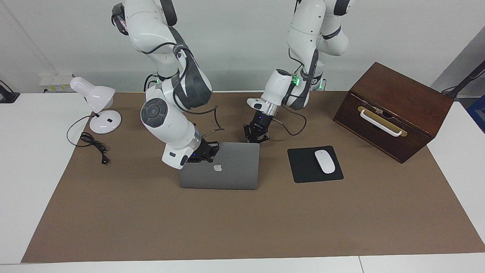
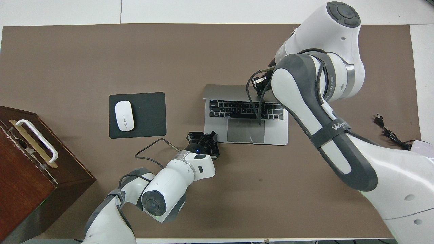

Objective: Close laptop with both arms
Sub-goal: 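Push the laptop lid down toward the keyboard with the right gripper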

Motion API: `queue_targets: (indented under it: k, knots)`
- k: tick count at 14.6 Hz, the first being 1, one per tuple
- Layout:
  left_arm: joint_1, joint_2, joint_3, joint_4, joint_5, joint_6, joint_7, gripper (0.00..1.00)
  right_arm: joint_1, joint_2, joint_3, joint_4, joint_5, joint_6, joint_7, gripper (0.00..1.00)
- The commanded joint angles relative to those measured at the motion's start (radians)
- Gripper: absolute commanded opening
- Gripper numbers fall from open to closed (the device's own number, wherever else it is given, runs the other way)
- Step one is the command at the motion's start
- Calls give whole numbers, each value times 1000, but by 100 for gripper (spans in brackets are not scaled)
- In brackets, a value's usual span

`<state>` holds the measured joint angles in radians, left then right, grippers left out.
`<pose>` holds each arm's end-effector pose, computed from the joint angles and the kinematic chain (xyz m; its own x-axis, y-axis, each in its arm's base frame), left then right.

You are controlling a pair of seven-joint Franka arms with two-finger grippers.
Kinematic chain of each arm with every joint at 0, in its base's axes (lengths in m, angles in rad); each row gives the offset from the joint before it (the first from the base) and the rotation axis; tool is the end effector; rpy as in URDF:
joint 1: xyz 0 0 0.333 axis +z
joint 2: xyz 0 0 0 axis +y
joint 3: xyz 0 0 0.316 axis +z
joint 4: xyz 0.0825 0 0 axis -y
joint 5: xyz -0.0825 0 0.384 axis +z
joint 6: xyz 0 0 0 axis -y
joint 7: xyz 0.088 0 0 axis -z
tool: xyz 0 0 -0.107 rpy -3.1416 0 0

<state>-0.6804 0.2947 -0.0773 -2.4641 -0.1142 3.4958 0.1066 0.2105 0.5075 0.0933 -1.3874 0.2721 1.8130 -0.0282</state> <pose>0.3924 -0.3521 0.2658 0.5509 -0.4963 0.6709 -0.6649 -0.7469 -0.0065 0.6609 0.2181 0.4162 0.9635 0.2547 -0.0827 0.2195 -0.9281 -0.3007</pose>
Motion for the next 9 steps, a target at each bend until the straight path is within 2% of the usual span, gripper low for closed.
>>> queue_targets:
  k: [1,5,9]
  knots:
    - [21,77,10,20,22,9,22,0,-5,-46,6,-80,21,41,16,0]
    - [22,77,10,19,22,9,22,0,-5,-82,6,-168,19,86,16,0]
    - [22,77,10,19,22,9,24,0,-5,-89,6,-180,21,86,16,0]
